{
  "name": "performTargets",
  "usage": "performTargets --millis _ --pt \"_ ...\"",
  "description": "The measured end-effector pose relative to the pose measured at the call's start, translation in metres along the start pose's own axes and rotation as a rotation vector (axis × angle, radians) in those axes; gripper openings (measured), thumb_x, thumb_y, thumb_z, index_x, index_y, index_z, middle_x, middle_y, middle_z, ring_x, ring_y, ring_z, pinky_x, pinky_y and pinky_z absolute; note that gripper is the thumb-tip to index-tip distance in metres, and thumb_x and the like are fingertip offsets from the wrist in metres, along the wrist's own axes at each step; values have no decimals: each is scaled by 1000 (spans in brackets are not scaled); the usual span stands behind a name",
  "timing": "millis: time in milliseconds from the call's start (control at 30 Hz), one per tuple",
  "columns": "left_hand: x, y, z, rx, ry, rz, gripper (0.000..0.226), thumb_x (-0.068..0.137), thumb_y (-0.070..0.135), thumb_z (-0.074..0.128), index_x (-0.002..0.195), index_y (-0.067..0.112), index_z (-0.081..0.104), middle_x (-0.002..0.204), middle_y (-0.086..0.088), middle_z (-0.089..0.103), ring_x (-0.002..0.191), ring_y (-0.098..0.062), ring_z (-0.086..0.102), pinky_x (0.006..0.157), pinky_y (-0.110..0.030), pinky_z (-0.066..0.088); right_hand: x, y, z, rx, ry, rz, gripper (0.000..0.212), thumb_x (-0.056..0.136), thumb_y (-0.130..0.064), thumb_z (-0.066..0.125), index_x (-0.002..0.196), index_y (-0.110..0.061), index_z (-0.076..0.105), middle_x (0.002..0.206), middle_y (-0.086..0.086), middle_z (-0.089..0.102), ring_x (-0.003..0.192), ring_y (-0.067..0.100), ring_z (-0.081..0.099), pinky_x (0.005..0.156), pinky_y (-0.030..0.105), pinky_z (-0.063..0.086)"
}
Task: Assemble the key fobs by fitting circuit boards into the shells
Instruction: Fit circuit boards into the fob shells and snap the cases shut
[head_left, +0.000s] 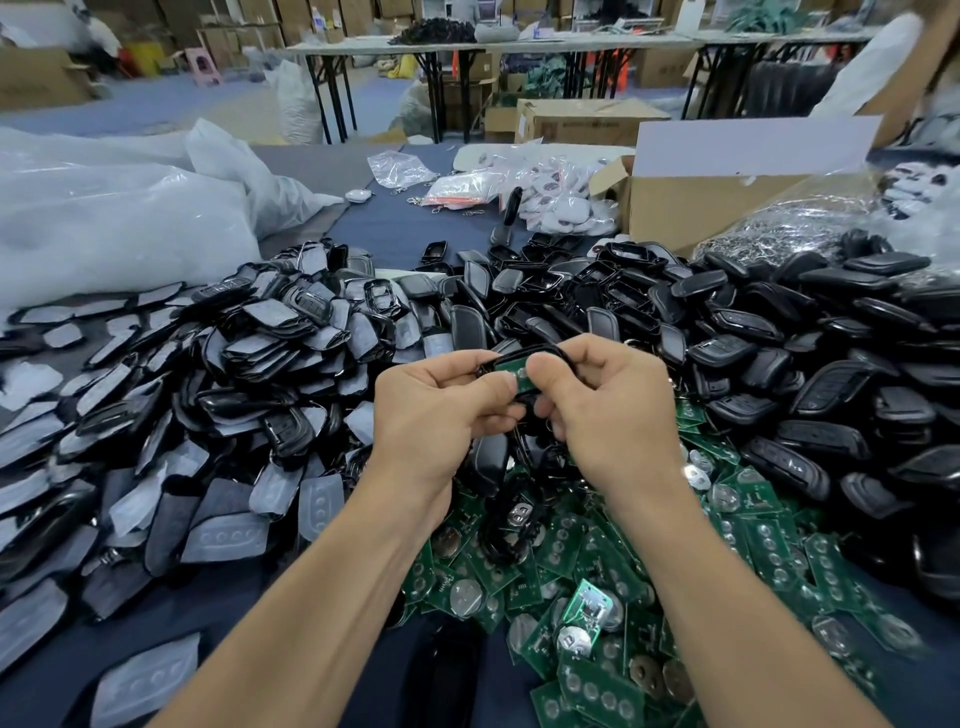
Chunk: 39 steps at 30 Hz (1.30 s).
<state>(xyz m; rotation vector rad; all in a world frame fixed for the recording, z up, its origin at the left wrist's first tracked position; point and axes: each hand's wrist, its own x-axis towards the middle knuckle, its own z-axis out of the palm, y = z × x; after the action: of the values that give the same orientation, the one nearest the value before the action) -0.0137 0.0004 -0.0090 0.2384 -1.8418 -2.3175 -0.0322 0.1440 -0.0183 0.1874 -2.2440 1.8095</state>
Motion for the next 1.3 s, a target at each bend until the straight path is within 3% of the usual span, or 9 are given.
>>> performTargets --millis 200,367,600,700,833,933,1100,1200,1300 --pt "4 7 -11 282 -209 110 25 82 -3 83 89 21 80 74 -11 79 63 -18 74 60 -24 60 4 2 -8 110 -83 48 13 83 -36 74 78 -24 76 55 5 67 44 18 49 43 30 38" --pt "8 2 -15 347 -98 159 30 78 -3 85 75 27 82 70 -5 78 59 -17 74 58 -25 59 2 3 -4 93 -171 68 9 87 -27 70 80 -28 75 63 6 70 49 15 58 46 23 44" --pt "2 -2 -10 626 -140 407 27 80 9 76 94 31 82 84 20 79 80 -2 76 76 -25 62 2 -2 -10 -23 -173 9 26 92 -9 74 76 -29 77 56 0 67 43 9 52 44 21 43" --pt "2 -2 -9 569 -38 454 30 81 5 79 98 29 83 90 23 79 87 5 74 84 -22 61 -1 -8 -7 -12 -129 6 20 89 -13 76 85 -32 78 61 2 71 47 13 58 45 23 44" --pt "11 5 -19 488 205 376 30 82 9 85 98 34 81 76 34 72 82 13 71 77 -5 53 -5 -12 -1 -156 -87 11 20 88 -16 76 82 -34 77 63 -5 73 53 16 65 48 32 52" --pt "23 16 -36 195 358 226 34 81 -2 83 97 28 78 78 19 78 78 -1 76 71 -16 60 -3 -17 7 -289 -112 0 23 90 -13 73 77 -33 76 70 -18 73 63 10 68 59 26 58" --pt "37 33 -66 -310 477 65 16 86 -12 75 95 0 72 78 -6 77 70 -18 75 63 -22 60 24 -32 44 -523 -239 -65 22 98 -15 60 96 -28 79 75 -12 71 61 4 62 53 10 43" --pt "37 35 -70 -394 485 39 19 86 -13 74 85 5 69 71 -4 75 69 -20 74 60 -20 59 43 -39 72 -741 -317 -160 20 97 -21 62 109 -22 78 106 0 75 102 19 62 85 28 50" --pt "38 35 -69 -395 465 53 22 86 -14 74 85 8 69 68 0 75 66 -16 74 60 -19 59 48 -38 90 -973 -370 -171 21 90 -20 66 111 -20 72 112 4 69 112 29 57 90 36 45"
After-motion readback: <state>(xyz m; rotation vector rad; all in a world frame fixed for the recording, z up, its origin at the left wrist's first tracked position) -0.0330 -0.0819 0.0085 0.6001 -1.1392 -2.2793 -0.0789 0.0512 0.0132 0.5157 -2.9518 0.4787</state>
